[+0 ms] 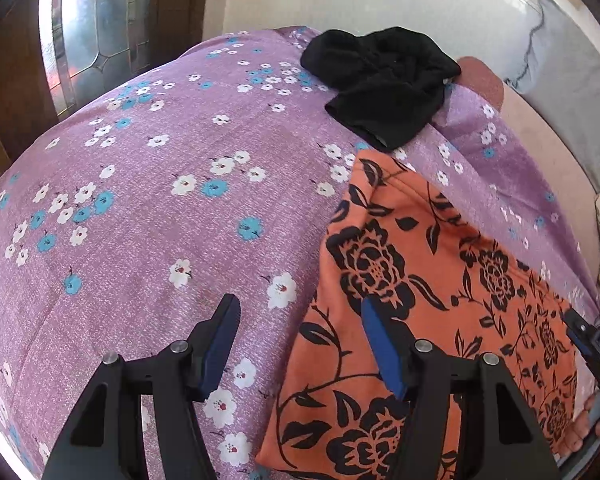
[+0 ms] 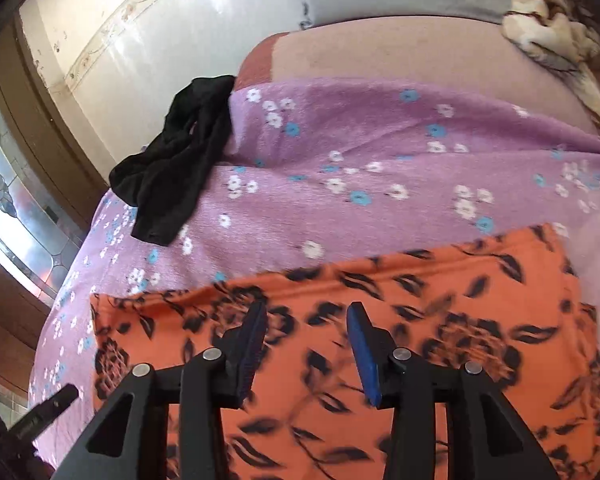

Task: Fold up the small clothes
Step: 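Smooth the folded dress edges with both tools and release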

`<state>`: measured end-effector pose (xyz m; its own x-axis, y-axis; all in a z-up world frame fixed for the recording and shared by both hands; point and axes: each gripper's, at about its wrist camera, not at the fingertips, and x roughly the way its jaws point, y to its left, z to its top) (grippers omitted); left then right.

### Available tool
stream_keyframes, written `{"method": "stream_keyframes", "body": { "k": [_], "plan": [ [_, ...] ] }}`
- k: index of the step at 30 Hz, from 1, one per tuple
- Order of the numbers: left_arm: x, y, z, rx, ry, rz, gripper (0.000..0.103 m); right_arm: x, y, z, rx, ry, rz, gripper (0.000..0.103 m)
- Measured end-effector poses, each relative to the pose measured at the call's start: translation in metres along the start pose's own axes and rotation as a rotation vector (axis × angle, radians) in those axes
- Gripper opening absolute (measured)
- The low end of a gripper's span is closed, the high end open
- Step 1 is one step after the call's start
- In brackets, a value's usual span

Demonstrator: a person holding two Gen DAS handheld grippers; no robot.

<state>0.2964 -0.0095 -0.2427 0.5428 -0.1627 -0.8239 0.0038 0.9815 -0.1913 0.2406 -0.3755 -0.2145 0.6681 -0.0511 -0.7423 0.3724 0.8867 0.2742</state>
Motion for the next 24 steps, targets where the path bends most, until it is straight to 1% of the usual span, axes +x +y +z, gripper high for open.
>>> {"method": "stream_keyframes", "body": {
  "k": [3, 5, 6, 7, 8, 9, 10, 11, 12, 14, 16, 19, 22, 24],
  "plan": [
    [0.001, -0.012, -0.007, 0.051, 0.011, 0.027, 0.066, -0.038, -0.052, -0.029, 0.015, 0.016, -0.087, 0.049],
    [0.003, -0.021, -0.013, 0.096, 0.018, 0.053, 0.070, -0.057, -0.079, -0.048, 0.025, 0.031, -0.129, 0.049],
    [0.007, -0.026, -0.017, 0.124, 0.026, 0.070, 0.075, -0.064, -0.091, -0.056, 0.037, 0.041, -0.139, 0.050],
    [0.011, -0.032, -0.022, 0.154, 0.043, 0.088, 0.080, -0.066, -0.103, -0.065, 0.057, 0.056, -0.146, 0.056],
    [0.017, -0.037, -0.027, 0.183, 0.064, 0.097, 0.081, -0.064, -0.114, -0.072, 0.077, 0.091, -0.151, 0.059],
    [0.021, -0.040, -0.031, 0.207, 0.079, 0.101, 0.081, -0.058, -0.122, -0.080, 0.085, 0.148, -0.145, 0.061],
    [0.023, -0.043, -0.035, 0.226, 0.073, 0.119, 0.081, -0.053, -0.126, -0.086, 0.075, 0.173, -0.129, 0.061],
    [0.020, -0.045, -0.038, 0.242, 0.048, 0.139, 0.081, -0.057, -0.126, -0.089, 0.046, 0.145, -0.128, 0.061],
    [0.016, -0.047, -0.040, 0.258, 0.028, 0.155, 0.081, -0.060, -0.122, -0.090, 0.026, 0.134, -0.136, 0.061],
    [0.002, -0.048, -0.045, 0.278, -0.005, 0.160, 0.081, -0.069, -0.116, -0.088, 0.023, 0.133, -0.133, 0.061],
    [-0.019, -0.047, -0.049, 0.281, -0.054, 0.129, 0.081, -0.084, -0.112, -0.087, 0.020, 0.085, -0.090, 0.061],
    [-0.050, -0.045, -0.059, 0.295, -0.135, 0.104, 0.081, -0.106, -0.110, -0.087, -0.016, 0.012, -0.074, 0.061],
    [-0.071, -0.033, -0.065, 0.251, -0.170, 0.050, 0.081, -0.123, -0.119, -0.092, 0.012, -0.041, -0.049, 0.061],
    [-0.081, -0.028, -0.067, 0.221, -0.203, 0.057, 0.081, -0.133, -0.128, -0.095, 0.044, -0.066, -0.028, 0.061]
  ]
}}
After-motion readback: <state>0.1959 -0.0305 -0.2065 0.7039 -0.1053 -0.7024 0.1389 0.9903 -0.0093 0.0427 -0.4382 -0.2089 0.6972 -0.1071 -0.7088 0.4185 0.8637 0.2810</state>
